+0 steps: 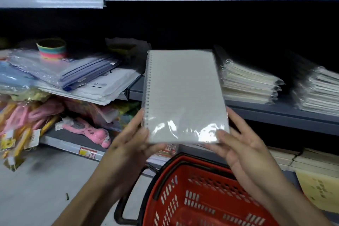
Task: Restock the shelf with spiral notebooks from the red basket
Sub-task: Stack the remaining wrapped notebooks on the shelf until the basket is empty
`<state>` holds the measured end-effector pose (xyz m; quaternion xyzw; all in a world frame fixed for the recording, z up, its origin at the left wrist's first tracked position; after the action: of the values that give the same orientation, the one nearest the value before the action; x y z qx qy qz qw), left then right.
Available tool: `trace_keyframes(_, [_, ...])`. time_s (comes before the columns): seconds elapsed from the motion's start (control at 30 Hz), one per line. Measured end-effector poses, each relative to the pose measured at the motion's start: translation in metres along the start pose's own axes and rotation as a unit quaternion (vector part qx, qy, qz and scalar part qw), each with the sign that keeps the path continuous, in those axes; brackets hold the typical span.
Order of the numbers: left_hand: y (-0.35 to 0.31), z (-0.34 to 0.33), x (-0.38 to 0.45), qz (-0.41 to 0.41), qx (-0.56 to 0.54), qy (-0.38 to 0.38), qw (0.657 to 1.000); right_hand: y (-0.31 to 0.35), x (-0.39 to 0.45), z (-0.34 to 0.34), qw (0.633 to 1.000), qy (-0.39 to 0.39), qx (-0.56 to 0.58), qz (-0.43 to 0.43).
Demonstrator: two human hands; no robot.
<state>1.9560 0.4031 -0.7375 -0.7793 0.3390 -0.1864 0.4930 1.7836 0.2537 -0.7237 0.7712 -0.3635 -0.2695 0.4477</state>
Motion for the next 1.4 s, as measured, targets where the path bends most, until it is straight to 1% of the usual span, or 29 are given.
trace_keyframes(0.07, [-0.007, -0.001, 0.037, 0.004, 0.012, 0.016, 1.000, 0.006, 0.029, -0.014, 1.000, 0.006, 0.019, -0.005])
trace_keyframes(0.1, [-0.008, 0.000, 0.055, 0.018, -0.006, 0.016, 1.000, 0.007, 0.043, -0.020, 0.999, 0.006, 0.031, -0.011])
trace_keyframes(0.13, [-0.010, 0.002, 0.073, 0.028, -0.028, 0.000, 0.999, 0.006, 0.058, -0.025, 0.999, 0.004, 0.045, -0.022])
trace_keyframes(0.2, [-0.014, 0.004, 0.099, 0.021, -0.056, -0.037, 0.998, 0.002, 0.083, -0.031, 0.997, -0.016, 0.064, -0.046])
trace_keyframes(0.27, [-0.020, 0.004, 0.113, -0.009, -0.054, -0.071, 0.996, -0.002, 0.101, -0.035, 0.996, -0.033, 0.066, -0.054])
trace_keyframes(0.33, [-0.019, 0.002, 0.109, -0.010, -0.044, -0.112, 0.993, -0.003, 0.105, -0.036, 0.997, -0.043, 0.058, -0.032])
trace_keyframes(0.37, [-0.018, 0.002, 0.102, -0.026, -0.021, -0.145, 0.989, -0.004, 0.102, -0.036, 0.998, -0.053, 0.043, -0.012])
trace_keyframes(0.43, [-0.017, -0.001, 0.088, -0.095, 0.042, -0.203, 0.974, -0.008, 0.092, -0.033, 0.996, -0.085, -0.001, 0.033])
trace_keyframes(0.5, [-0.015, -0.004, 0.083, -0.151, 0.064, -0.222, 0.961, -0.011, 0.084, -0.031, 0.990, -0.114, -0.031, 0.072])
trace_keyframes(0.53, [-0.014, -0.004, 0.085, -0.164, 0.066, -0.231, 0.957, -0.012, 0.083, -0.030, 0.988, -0.127, -0.035, 0.084])
trace_keyframes(0.67, [-0.016, -0.006, 0.106, -0.185, 0.111, -0.284, 0.934, -0.013, 0.097, -0.035, 0.971, -0.190, -0.050, 0.137])
trace_keyframes(0.77, [-0.016, -0.013, 0.129, -0.184, 0.110, -0.306, 0.928, -0.017, 0.118, -0.046, 0.959, -0.229, -0.049, 0.158])
trace_keyframes(0.9, [-0.015, -0.023, 0.162, -0.168, 0.116, -0.310, 0.929, -0.018, 0.145, -0.056, 0.949, -0.259, -0.066, 0.164])
trace_keyframes(1.07, [-0.016, -0.028, 0.172, -0.154, 0.130, -0.280, 0.938, -0.012, 0.158, -0.059, 0.948, -0.257, -0.103, 0.156])
trace_keyframes(1.27, [-0.019, -0.029, 0.142, -0.168, 0.147, -0.240, 0.945, -0.013, 0.132, -0.051, 0.954, -0.219, -0.131, 0.161])
trace_keyframes(1.4, [-0.018, -0.032, 0.101, -0.170, 0.172, -0.217, 0.946, -0.007, 0.090, -0.036, 0.958, -0.176, -0.183, 0.136])
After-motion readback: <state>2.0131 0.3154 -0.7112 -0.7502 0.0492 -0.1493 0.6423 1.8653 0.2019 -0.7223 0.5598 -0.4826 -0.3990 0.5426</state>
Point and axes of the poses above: each hand's wrist, its own x-axis towards the middle knuckle, its own z-axis out of the back of the hand, y = z × x, the point moved 4 cm from there along x, towards the middle knuckle, and after that the axes turned 10 degrees about -y, right-handed, at the moved point
